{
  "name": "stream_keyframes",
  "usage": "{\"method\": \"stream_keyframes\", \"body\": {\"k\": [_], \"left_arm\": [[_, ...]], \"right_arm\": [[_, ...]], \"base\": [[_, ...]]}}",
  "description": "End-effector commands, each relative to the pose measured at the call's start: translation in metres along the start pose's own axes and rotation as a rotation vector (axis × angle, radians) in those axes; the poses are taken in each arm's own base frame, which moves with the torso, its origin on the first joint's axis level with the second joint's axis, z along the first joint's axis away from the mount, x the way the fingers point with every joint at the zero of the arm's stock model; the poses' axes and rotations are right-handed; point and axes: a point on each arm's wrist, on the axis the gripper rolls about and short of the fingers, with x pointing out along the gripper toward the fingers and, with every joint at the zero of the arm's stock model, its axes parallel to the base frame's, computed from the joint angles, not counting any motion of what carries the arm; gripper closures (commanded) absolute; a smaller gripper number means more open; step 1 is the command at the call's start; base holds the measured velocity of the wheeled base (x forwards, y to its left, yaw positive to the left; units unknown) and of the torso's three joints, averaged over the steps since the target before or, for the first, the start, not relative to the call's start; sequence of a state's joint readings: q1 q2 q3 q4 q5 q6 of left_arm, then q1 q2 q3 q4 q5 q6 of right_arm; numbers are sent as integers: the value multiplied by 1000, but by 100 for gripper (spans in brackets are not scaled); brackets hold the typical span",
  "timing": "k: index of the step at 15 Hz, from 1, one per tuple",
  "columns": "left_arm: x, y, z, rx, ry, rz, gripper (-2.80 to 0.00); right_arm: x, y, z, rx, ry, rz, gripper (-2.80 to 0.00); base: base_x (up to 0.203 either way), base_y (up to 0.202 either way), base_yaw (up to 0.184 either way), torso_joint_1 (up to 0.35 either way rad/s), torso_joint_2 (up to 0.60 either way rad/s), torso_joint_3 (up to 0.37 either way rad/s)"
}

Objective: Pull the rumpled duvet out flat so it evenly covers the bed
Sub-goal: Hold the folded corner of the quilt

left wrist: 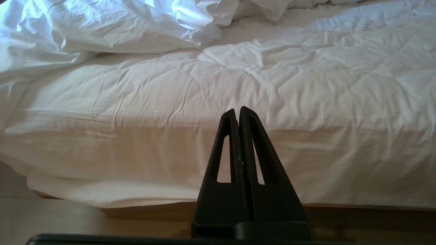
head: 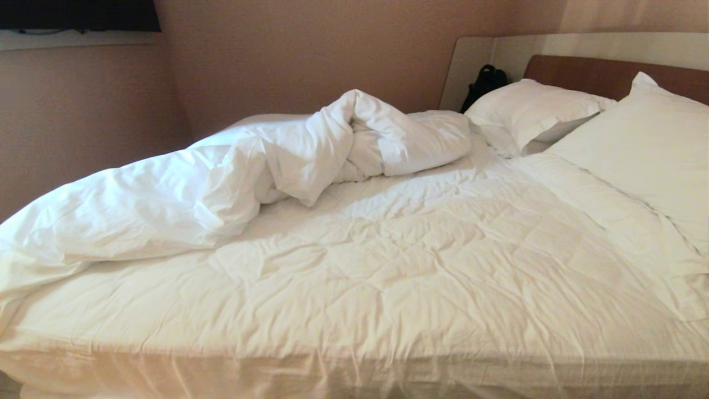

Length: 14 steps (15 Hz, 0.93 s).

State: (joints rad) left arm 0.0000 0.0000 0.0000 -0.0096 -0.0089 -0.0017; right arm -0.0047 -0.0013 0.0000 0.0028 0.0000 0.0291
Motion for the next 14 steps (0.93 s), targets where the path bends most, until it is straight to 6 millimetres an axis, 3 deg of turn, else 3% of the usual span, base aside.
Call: {"method": "stream_keyframes", "body": {"k": [1, 5, 9, 11, 14], "left_arm": [[0, 0, 1, 1, -6, 1, 0], [-5, 0, 17, 1, -44, 0, 0], [-3, 0, 10, 5, -26, 4, 0], [-5, 0, 15, 2, -40, 13, 0], [-6, 0, 52, -24, -46, 10, 0]], "right_arm": [[0, 0, 0, 0, 2, 0, 0], [0, 0, 0, 0, 2, 0, 0], [0, 0, 0, 0, 2, 0, 0], [0, 0, 0, 0, 2, 0, 0], [0, 0, 0, 0, 2, 0, 0]], "base": [[0, 0, 0, 0, 0, 0], [0, 0, 0, 0, 0, 0], [0, 0, 0, 0, 0, 0], [0, 0, 0, 0, 0, 0], [0, 0, 0, 0, 0, 0]]}}
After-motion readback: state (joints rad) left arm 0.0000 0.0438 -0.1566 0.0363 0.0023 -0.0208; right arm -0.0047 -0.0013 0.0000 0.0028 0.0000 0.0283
